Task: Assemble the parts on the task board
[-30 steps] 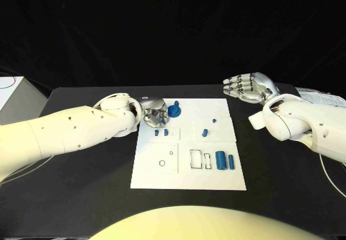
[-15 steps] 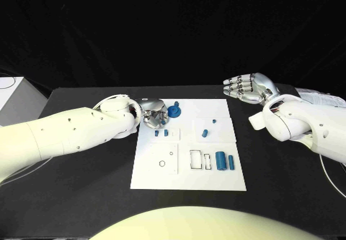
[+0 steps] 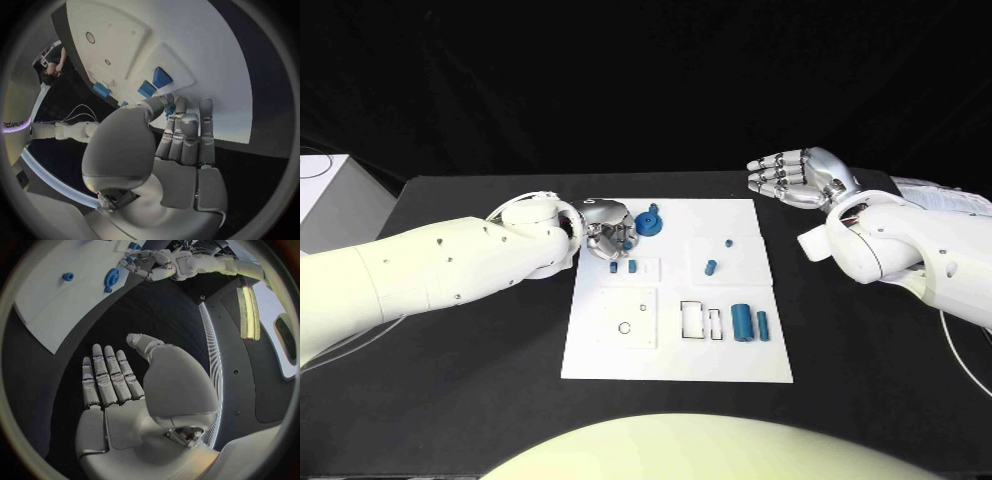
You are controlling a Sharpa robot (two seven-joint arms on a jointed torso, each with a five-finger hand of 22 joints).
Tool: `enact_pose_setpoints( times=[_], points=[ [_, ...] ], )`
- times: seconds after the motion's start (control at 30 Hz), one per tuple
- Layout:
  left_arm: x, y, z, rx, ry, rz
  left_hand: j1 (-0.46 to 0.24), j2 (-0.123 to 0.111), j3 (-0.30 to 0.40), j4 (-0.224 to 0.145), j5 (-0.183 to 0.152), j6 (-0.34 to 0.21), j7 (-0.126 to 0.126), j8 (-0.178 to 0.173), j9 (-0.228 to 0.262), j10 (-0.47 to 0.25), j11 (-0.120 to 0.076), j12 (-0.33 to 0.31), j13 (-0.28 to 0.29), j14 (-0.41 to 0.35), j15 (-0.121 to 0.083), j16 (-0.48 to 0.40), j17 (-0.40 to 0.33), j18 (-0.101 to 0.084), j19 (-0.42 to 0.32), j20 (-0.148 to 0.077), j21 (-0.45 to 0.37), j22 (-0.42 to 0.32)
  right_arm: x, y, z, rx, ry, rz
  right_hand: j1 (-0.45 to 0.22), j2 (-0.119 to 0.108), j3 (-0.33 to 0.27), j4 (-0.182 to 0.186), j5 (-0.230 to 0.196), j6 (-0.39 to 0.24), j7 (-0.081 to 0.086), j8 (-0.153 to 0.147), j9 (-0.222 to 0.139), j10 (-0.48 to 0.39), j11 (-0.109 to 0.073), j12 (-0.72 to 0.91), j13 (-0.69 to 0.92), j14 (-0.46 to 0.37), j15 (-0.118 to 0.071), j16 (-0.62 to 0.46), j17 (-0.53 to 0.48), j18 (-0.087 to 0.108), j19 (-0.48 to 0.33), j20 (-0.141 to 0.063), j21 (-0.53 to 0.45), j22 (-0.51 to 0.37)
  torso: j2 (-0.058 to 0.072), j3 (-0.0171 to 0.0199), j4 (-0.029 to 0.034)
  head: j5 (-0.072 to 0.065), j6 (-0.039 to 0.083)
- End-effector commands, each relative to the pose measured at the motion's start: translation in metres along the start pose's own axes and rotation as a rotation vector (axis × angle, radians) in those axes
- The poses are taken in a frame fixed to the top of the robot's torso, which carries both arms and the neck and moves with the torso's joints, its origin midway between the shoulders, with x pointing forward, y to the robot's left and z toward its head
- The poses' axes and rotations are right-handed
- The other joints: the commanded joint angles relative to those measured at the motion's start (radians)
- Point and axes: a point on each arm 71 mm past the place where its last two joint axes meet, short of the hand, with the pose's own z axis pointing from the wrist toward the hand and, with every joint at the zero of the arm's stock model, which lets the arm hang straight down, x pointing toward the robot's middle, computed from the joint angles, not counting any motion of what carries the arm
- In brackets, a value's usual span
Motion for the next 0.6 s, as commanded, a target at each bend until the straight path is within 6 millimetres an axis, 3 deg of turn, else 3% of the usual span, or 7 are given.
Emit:
enact_pose_setpoints(
  times=[0.03, 0.13, 0.27, 0.43, 0.6],
  points=[
    [0.003, 0.002, 0.0, -0.014, 0.028, -0.007, 0.003, -0.009, 0.0, 0.008, 0.0, -0.011, -0.001, -0.007, -0.002, 0.004, -0.01, 0.008, 0.003, 0.005, -0.006, 0.007, 0.004, 0.015, 0.01, -0.001, -0.004, -0.002, 0.001, 0.0, 0.0, 0.002, 0.01, 0.0, -0.009, -0.001, 0.006, 0.0, 0.007, 0.007, 0.068, -0.005, -0.001, -0.004, 0.001, -0.005, -0.001, -0.003, 0.002, -0.005, -0.002, -0.008, -0.004, 0.002, -0.002, -0.001, 0.0, 0.0004, -0.0009, 0.0, 0.001],
    [0.002, 0.004, 0.0, -0.017, 0.022, -0.007, 0.004, -0.009, 0.001, 0.008, 0.0, -0.015, -0.001, -0.009, -0.003, 0.006, -0.012, 0.011, 0.005, 0.008, -0.008, 0.008, 0.007, 0.015, 0.012, -0.002, -0.005, -0.003, 0.001, -0.001, 0.0, 0.004, 0.016, -0.006, -0.001, -0.004, 0.012, -0.01, 0.003, 0.013, 0.062, -0.005, -0.001, -0.006, -0.004, -0.004, 0.0, 0.018, -0.004, 0.006, -0.001, -0.003, 0.028, 0.001, 0.005, 0.001, 0.0, 0.0006, -0.0008, 0.0, 0.002],
    [0.002, 0.005, -0.001, -0.021, 0.016, -0.008, 0.004, -0.01, 0.001, 0.008, 0.0, -0.018, -0.002, -0.011, -0.003, 0.008, -0.013, 0.012, 0.007, 0.008, -0.008, 0.008, 0.007, 0.015, 0.013, -0.002, -0.005, -0.003, 0.001, -0.002, 0.0, 0.003, 0.033, -0.025, 0.006, -0.009, 0.024, -0.027, -0.018, 0.028, 0.051, -0.006, 0.0, 0.004, -0.015, -0.002, 0.0, 0.091, -0.026, 0.043, 0.006, 0.019, 0.217, -0.002, 0.056, 0.025, 0.0, 0.0006, -0.0008, -0.001, 0.004],
    [0.0, 0.01, -0.004, -0.034, 0.005, -0.012, 0.004, -0.011, 0.0, 0.009, 0.0, -0.021, -0.002, -0.012, -0.004, 0.008, -0.013, 0.013, 0.008, 0.009, -0.009, 0.009, 0.008, 0.015, 0.014, -0.003, -0.006, -0.003, 0.001, -0.002, 0.0, -0.007, 0.067, -0.097, 0.018, -0.017, 0.049, -0.05, -0.081, 0.075, 0.025, 0.007, 0.007, 0.085, -0.049, 0.03, 0.002, 0.226, -0.071, 0.107, 0.046, 0.024, 0.344, -0.037, 0.108, 0.036, 0.0, 0.0008, -0.0011, -0.003, 0.005],
    [-0.005, 0.017, -0.006, -0.05, -0.018, -0.03, 0.001, -0.015, -0.001, 0.013, 0.0, -0.024, -0.001, -0.013, -0.003, -0.016, -0.005, 0.006, 0.009, -0.005, -0.004, -0.001, -0.019, 0.014, 0.016, -0.003, -0.01, -0.006, 0.001, -0.003, 0.0, -0.025, 0.08, -0.18, 0.029, -0.021, 0.061, -0.064, -0.091, 0.129, 0.001, 0.045, 0.028, 0.164, -0.079, 0.056, 0.004, 0.323, -0.112, 0.165, 0.105, 0.024, 0.437, -0.077, 0.149, 0.048, -0.001, 0.0, 0.0004, -0.005, 0.007]
  ],
)
